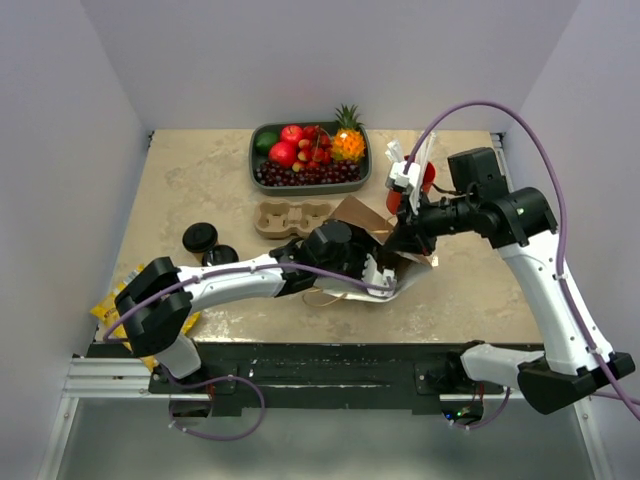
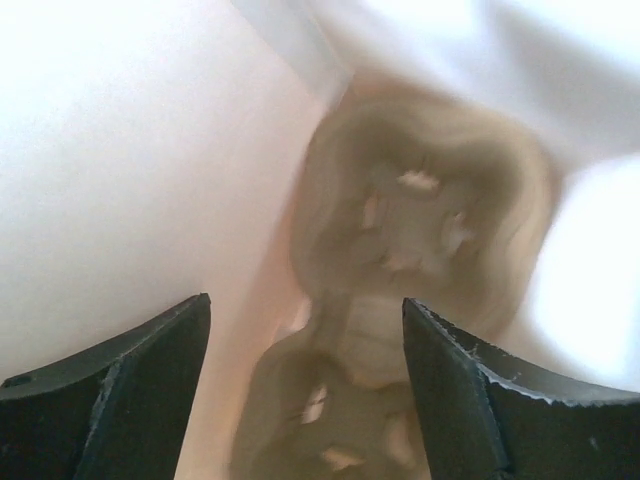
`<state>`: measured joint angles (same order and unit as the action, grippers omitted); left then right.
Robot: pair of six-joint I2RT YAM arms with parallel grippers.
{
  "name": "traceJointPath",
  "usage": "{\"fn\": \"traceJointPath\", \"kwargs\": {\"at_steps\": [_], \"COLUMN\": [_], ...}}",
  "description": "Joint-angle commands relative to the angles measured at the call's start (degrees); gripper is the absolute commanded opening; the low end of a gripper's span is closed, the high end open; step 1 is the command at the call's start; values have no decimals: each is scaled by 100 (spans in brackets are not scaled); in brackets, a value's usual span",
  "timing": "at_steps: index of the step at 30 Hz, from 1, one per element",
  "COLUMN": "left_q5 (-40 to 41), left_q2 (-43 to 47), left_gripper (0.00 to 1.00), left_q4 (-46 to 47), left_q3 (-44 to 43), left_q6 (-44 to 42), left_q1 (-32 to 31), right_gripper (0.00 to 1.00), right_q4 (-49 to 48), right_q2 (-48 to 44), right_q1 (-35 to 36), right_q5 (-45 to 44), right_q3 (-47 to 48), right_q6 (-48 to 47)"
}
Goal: Pack the takeout coffee
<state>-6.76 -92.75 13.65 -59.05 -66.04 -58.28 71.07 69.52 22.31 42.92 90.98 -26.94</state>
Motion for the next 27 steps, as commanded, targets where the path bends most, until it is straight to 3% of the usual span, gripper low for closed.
{"fn": "traceJointPath", "kwargs": {"at_steps": [1, 6, 9, 16, 23, 27], "left_q5": [-201, -1325, -1740, -1345, -1064, -1362], "left_q2": [573, 723, 688, 714, 653, 741], "left_gripper": [88, 91, 96, 96, 99, 99], "left_q4": [-440, -1826, -1962, -1576, -2023, -2051], "left_q3": [-1046, -1942, -2163, -2093, -2374, -2042], "left_q6": [1566, 2665, 3026, 3326, 3598, 3344], "left_q1": [27, 28, 1, -8, -60, -104], "right_gripper": [0, 0, 0, 0, 0, 0], "right_q4": [92, -207, -401, -409, -673, -770], "right_q2": [-114, -88, 70, 290, 255, 413], "right_q1": [2, -7, -7, -7, -42, -121], "right_q5": [-424, -705, -741, -968, -1313, -1503], "right_q3": [17, -2, 200, 456, 113, 288], "right_q6": [171, 444, 628, 646, 1014, 1322]}}
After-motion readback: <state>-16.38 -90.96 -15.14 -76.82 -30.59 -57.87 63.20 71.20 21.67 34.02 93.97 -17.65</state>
